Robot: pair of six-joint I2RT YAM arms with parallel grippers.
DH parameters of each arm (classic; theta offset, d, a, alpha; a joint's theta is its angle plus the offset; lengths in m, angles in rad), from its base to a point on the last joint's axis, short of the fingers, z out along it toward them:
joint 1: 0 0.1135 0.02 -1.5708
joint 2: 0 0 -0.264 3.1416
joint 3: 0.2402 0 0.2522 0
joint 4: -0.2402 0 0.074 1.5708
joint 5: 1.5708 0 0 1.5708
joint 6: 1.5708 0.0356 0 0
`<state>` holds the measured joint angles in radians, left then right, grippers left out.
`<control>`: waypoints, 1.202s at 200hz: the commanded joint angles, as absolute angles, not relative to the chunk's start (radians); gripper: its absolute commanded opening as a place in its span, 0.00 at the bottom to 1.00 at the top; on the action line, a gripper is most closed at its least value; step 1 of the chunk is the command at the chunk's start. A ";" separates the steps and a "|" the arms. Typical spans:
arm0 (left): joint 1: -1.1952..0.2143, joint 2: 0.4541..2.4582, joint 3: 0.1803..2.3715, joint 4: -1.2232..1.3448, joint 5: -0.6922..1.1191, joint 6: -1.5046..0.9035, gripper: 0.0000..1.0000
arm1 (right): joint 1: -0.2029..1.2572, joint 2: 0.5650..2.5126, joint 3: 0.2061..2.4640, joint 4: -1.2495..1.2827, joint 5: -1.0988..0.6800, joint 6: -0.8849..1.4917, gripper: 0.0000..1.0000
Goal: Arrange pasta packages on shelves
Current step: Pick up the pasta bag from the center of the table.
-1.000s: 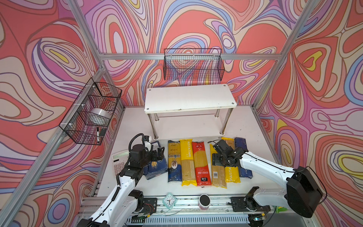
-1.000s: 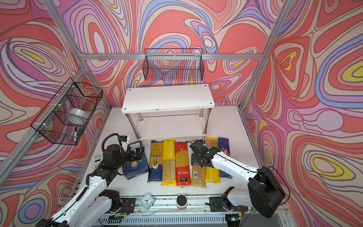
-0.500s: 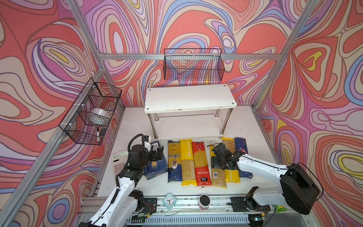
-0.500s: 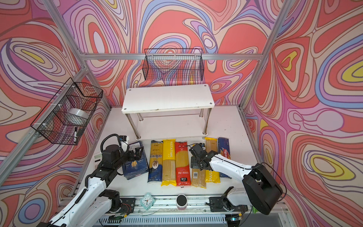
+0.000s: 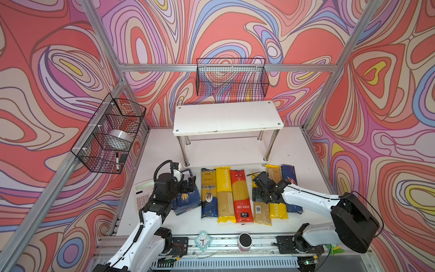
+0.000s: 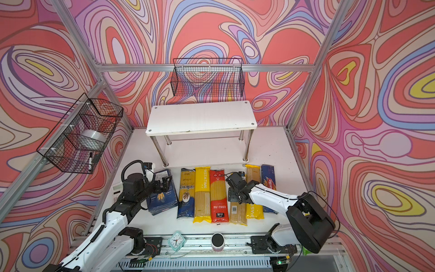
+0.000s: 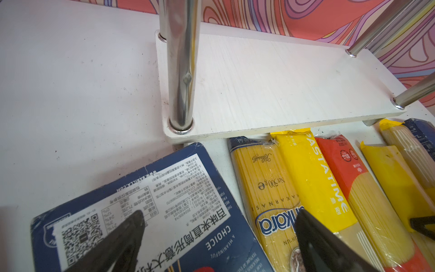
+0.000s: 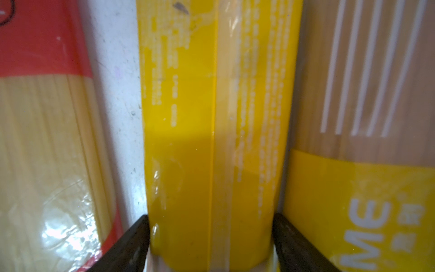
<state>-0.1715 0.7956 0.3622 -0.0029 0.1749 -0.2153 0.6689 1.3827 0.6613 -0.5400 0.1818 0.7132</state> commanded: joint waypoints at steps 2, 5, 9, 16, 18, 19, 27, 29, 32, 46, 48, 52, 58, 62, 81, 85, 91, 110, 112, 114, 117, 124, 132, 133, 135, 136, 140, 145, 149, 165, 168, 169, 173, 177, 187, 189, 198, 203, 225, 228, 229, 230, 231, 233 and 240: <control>-0.179 0.793 0.375 0.005 0.162 -0.212 1.00 | 0.675 1.415 0.644 -0.559 0.210 0.735 0.84; -0.179 0.793 0.376 0.005 0.163 -0.212 1.00 | 0.675 1.418 0.643 -0.555 0.208 0.735 0.84; -0.179 0.794 0.375 0.005 0.162 -0.212 1.00 | 0.675 1.421 0.644 -0.551 0.206 0.734 0.84; -0.179 0.796 0.375 0.007 0.162 -0.212 1.00 | 0.676 1.427 0.640 -0.544 0.203 0.734 0.84; -0.179 0.796 0.375 0.007 0.162 -0.212 1.00 | 0.676 1.430 0.640 -0.541 0.201 0.733 0.84; -0.179 0.796 0.376 0.007 0.162 -0.212 1.00 | 0.676 1.431 0.640 -0.541 0.200 0.733 0.84; -0.179 0.796 0.377 0.005 0.161 -0.212 1.00 | 0.680 1.440 0.639 -0.534 0.201 0.735 0.84; -0.178 0.796 0.377 0.005 0.160 -0.212 1.00 | 0.681 1.442 0.639 -0.534 0.203 0.735 0.84; -0.180 0.796 0.376 0.005 0.161 -0.212 1.00 | 0.682 1.444 0.638 -0.531 0.204 0.735 0.84; -0.180 0.796 0.375 0.006 0.161 -0.212 1.00 | 0.688 1.453 0.637 -0.526 0.208 0.740 0.82; -0.180 0.797 0.376 0.006 0.161 -0.212 1.00 | 0.690 1.453 0.637 -0.525 0.208 0.742 0.82; -0.180 0.796 0.377 0.007 0.161 -0.212 1.00 | 0.692 1.452 0.635 -0.525 0.211 0.744 0.81; -0.179 0.798 0.377 0.006 0.163 -0.212 1.00 | 0.695 1.451 0.634 -0.522 0.214 0.745 0.81; -0.180 0.798 0.377 0.006 0.162 -0.212 1.00 | 0.696 1.449 0.632 -0.520 0.215 0.747 0.80; -0.180 0.801 0.378 0.007 0.161 -0.212 1.00 | 0.700 1.441 0.626 -0.510 0.218 0.747 0.76; -0.179 0.802 0.379 0.008 0.162 -0.213 1.00 | 0.699 1.441 0.627 -0.508 0.219 0.746 0.76; -0.179 0.805 0.380 0.006 0.163 -0.213 1.00 | 0.699 1.439 0.626 -0.505 0.219 0.743 0.74; -0.180 0.823 0.389 0.004 0.166 -0.210 1.00 | 0.701 1.440 0.627 -0.497 0.215 0.741 0.73; -0.178 0.825 0.391 0.004 0.166 -0.210 1.00 | 0.701 1.441 0.627 -0.496 0.215 0.741 0.73; -0.179 0.827 0.392 0.004 0.167 -0.209 1.00 | 0.702 1.441 0.625 -0.495 0.214 0.741 0.73; -0.179 0.831 0.394 0.003 0.169 -0.209 1.00 | 0.701 1.440 0.624 -0.494 0.212 0.741 0.72; -0.179 0.838 0.398 0.002 0.174 -0.206 1.00 | 0.701 1.441 0.627 -0.492 0.209 0.742 0.71; -0.179 0.843 0.399 0.002 0.178 -0.204 1.00 | 0.701 1.442 0.629 -0.494 0.205 0.741 0.70; -0.179 0.843 0.400 0.002 0.178 -0.204 1.00 | 0.701 1.441 0.630 -0.495 0.205 0.742 0.70; -0.179 0.846 0.401 0.002 0.179 -0.204 1.00 | 0.701 1.441 0.629 -0.495 0.204 0.742 0.70; -0.179 0.845 0.401 0.002 0.179 -0.204 1.00 | 0.701 1.441 0.629 -0.496 0.204 0.743 0.70; -0.178 0.845 0.402 0.002 0.177 -0.205 1.00 | 0.701 1.440 0.632 -0.497 0.205 0.744 0.69; -0.179 0.845 0.402 0.002 0.178 -0.204 1.00 | 0.701 1.437 0.633 -0.497 0.205 0.744 0.66; -0.179 0.845 0.401 0.002 0.177 -0.204 1.00 | 0.702 1.433 0.631 -0.497 0.205 0.745 0.64; -0.179 0.843 0.400 0.002 0.174 -0.206 1.00 | 0.703 1.418 0.625 -0.488 0.210 0.750 0.60; -0.180 0.843 0.400 0.002 0.173 -0.206 1.00 | 0.703 1.417 0.623 -0.487 0.212 0.752 0.59; -0.180 0.843 0.400 0.003 0.173 -0.206 1.00 | 0.703 1.416 0.623 -0.486 0.213 0.752 0.59; -0.179 0.844 0.400 0.002 0.173 -0.206 1.00 | 0.703 1.415 0.623 -0.485 0.216 0.756 0.59; -0.179 0.844 0.400 0.002 0.174 -0.206 1.00 | 0.704 1.413 0.624 -0.483 0.220 0.759 0.57; -0.179 0.841 0.399 0.003 0.173 -0.206 1.00 | 0.703 1.411 0.626 -0.481 0.224 0.756 0.55; -0.179 0.841 0.399 0.002 0.171 -0.206 1.00 | 0.703 1.411 0.627 -0.480 0.224 0.756 0.55; -0.179 0.841 0.397 0.002 0.172 -0.207 1.00 | 0.702 1.412 0.631 -0.476 0.222 0.747 0.51; -0.179 0.841 0.398 0.002 0.172 -0.207 1.00 | 0.703 1.412 0.632 -0.473 0.221 0.744 0.48; -0.179 0.844 0.400 0.003 0.165 -0.209 1.00 | 0.703 1.417 0.637 -0.465 0.216 0.728 0.37; -0.179 0.846 0.400 0.004 0.162 -0.210 1.00 | 0.703 1.419 0.638 -0.465 0.216 0.726 0.35; -0.179 0.846 0.400 0.004 0.161 -0.210 1.00 | 0.703 1.419 0.638 -0.465 0.216 0.726 0.35; -0.179 0.847 0.399 0.004 0.160 -0.211 1.00 | 0.703 1.420 0.639 -0.464 0.215 0.725 0.34; -0.179 0.847 0.401 0.005 0.160 -0.210 1.00 | 0.703 1.420 0.639 -0.463 0.215 0.724 0.33; -0.179 0.848 0.400 0.005 0.159 -0.210 1.00 | 0.703 1.422 0.640 -0.462 0.216 0.723 0.33; -0.180 0.852 0.402 0.006 0.154 -0.213 1.00 | 0.703 1.423 0.641 -0.460 0.216 0.721 0.31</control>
<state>-0.1715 0.8436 0.3733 -0.0032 0.1745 -0.2131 0.6956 1.3975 0.6506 -0.4805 0.2268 0.7364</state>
